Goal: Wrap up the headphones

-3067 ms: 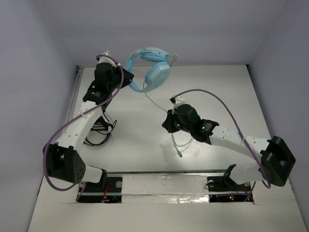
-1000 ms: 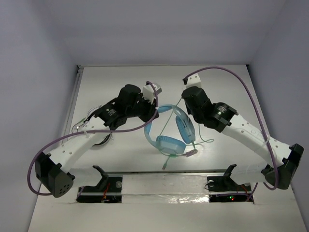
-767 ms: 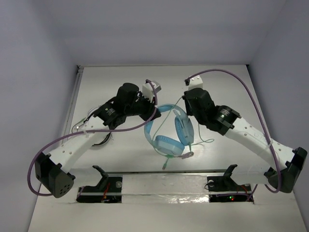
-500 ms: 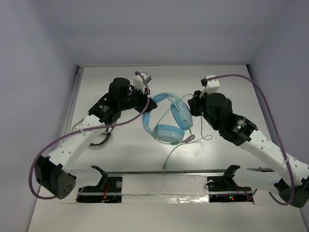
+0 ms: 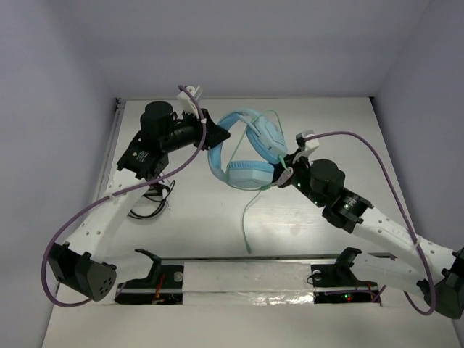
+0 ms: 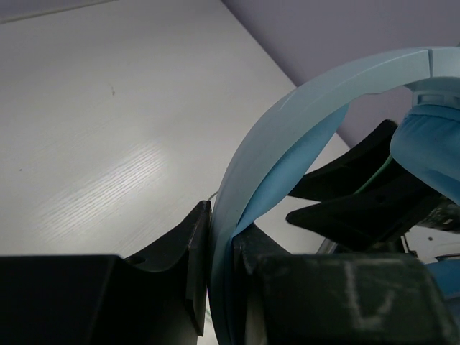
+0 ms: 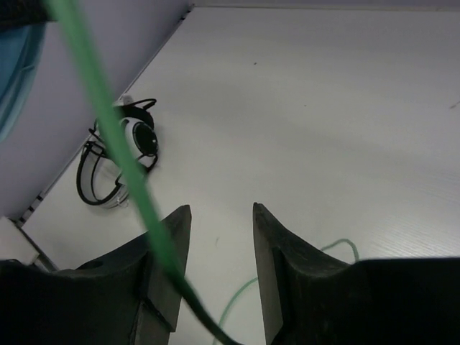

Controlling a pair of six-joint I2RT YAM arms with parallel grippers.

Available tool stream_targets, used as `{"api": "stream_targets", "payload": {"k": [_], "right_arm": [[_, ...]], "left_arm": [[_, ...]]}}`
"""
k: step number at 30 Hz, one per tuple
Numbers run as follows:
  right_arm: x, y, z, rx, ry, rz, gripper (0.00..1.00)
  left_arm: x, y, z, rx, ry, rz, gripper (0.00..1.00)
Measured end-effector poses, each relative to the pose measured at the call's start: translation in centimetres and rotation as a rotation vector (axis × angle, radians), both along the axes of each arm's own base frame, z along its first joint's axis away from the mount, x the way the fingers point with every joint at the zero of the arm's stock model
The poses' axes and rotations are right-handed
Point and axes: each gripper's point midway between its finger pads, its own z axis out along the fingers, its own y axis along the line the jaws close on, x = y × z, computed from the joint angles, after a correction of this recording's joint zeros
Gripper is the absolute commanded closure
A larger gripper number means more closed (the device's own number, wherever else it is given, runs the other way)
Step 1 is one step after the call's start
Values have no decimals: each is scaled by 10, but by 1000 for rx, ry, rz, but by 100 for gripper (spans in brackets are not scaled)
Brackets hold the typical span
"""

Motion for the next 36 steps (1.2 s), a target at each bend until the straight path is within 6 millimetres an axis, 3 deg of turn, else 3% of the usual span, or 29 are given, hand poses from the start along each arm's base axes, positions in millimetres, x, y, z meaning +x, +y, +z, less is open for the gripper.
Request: {"api": "stream_targets", "payload": {"k": [5,11,19,28,36], "right_arm": [[1,5,-17,46,-15,31,41],[18,6,-47,51,2,27,26],[38,15,-72,50,22,41,26],[41,28,-91,82,41,87,28],[43,42,-128,77,119,124,30]], "left_arm": [[2,3,27,-93,-1,-12,100],[3,9,66,-167,-41,2,100],[0,11,97,-218,-81,4,100],[-2,18,129,-256,-133,29,100],[2,17,132,-267,-119,32,100]]}}
